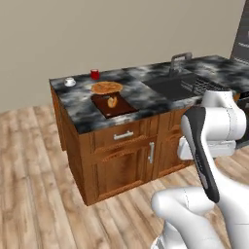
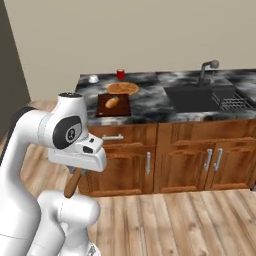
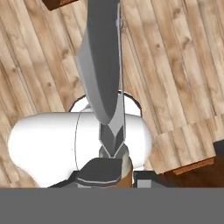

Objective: Take the pizza cutter from the drawer on the left and place it on the dining counter for cutting.

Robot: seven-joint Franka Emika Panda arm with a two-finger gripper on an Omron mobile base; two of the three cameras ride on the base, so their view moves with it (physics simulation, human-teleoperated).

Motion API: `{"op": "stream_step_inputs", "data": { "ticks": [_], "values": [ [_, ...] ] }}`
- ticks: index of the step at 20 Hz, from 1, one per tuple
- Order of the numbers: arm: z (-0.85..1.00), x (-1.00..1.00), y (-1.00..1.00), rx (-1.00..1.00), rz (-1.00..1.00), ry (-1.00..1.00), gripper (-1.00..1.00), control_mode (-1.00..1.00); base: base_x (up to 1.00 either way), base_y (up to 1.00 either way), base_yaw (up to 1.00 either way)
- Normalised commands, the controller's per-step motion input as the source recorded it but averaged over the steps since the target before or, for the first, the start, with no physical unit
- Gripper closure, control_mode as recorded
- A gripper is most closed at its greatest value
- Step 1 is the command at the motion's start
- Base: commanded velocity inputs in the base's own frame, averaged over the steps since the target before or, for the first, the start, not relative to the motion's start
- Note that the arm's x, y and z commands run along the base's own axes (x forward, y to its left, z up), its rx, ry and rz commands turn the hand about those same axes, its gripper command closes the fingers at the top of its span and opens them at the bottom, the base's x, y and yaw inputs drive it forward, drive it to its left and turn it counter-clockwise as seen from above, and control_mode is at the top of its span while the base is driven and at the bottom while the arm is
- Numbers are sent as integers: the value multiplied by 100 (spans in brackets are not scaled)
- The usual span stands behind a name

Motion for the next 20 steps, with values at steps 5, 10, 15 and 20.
{"op": "stream_step_inputs", "data": {
  "ticks": [5, 10, 15, 20],
  "values": [
    [0, 0, 0, 0, 0, 0, 100, 100, 0, 100, -43],
    [0, 0, 0, 0, 0, 0, 100, 100, 0, 100, -44],
    [0, 0, 0, 0, 0, 0, 100, 100, 0, 100, -44],
    [0, 0, 0, 0, 0, 0, 100, 100, 0, 100, -50]
  ]
}}
